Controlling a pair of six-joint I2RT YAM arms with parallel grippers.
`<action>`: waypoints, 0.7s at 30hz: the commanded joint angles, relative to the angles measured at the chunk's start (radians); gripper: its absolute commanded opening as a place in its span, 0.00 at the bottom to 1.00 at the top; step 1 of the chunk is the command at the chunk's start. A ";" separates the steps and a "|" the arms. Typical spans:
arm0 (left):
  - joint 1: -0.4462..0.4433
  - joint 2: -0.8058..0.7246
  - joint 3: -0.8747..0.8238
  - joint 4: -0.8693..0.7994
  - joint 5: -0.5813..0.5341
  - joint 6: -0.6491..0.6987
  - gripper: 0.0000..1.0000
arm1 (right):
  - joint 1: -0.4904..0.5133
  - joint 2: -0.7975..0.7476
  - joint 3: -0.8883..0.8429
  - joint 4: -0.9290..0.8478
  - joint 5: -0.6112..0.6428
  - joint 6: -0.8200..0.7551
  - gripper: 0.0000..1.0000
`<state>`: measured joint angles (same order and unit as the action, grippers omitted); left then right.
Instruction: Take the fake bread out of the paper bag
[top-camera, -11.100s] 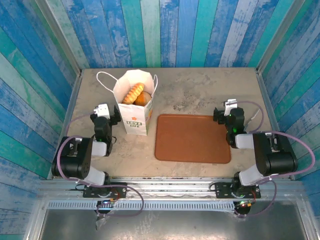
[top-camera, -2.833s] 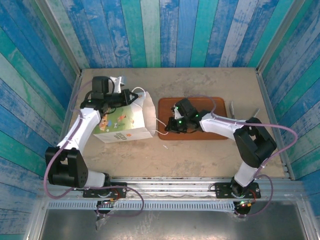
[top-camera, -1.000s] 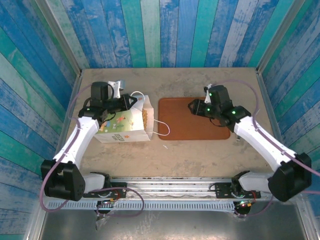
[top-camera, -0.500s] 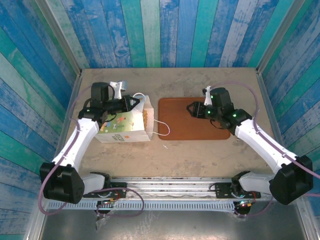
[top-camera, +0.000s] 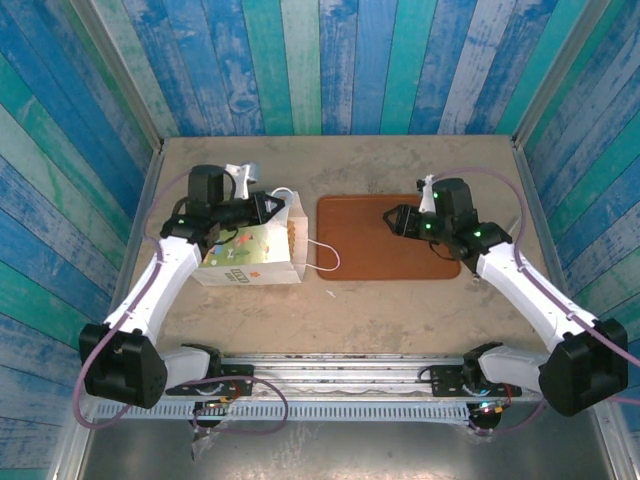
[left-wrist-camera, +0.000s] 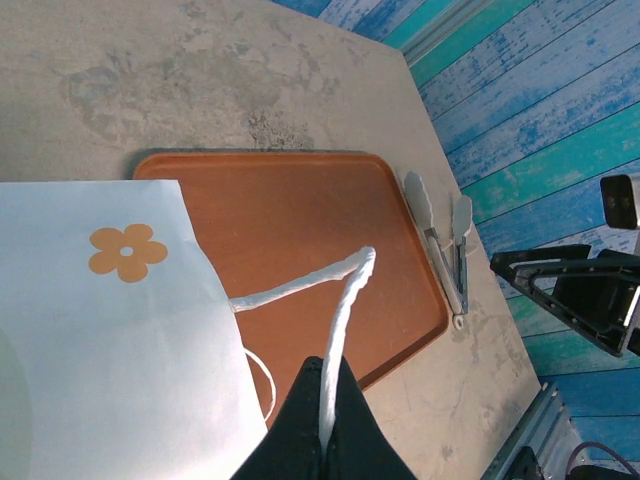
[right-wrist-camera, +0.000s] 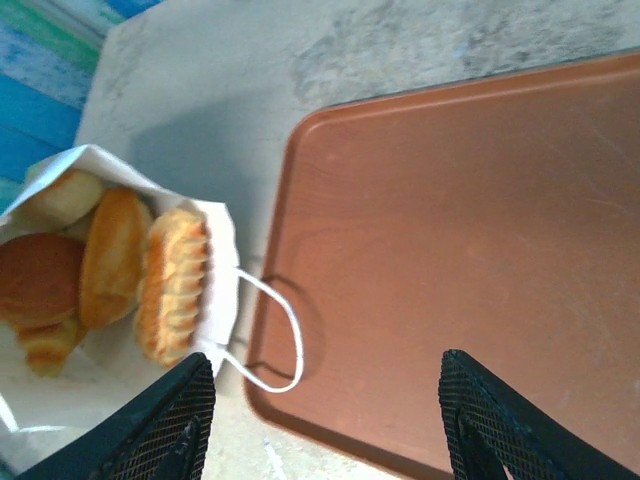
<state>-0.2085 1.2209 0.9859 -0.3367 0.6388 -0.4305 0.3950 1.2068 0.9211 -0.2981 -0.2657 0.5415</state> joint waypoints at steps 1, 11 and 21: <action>-0.010 -0.015 0.012 0.018 -0.017 -0.012 0.01 | 0.001 0.027 0.015 0.083 -0.188 -0.002 0.61; -0.026 -0.011 0.025 0.002 -0.044 0.000 0.01 | 0.000 0.122 0.139 -0.016 -0.182 0.070 0.58; -0.040 -0.004 0.022 -0.027 -0.076 0.023 0.01 | -0.388 0.023 0.052 -0.315 0.002 -0.025 0.60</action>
<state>-0.2436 1.2209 0.9909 -0.3450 0.5766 -0.4255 0.0700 1.2709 1.0008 -0.4789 -0.3332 0.5781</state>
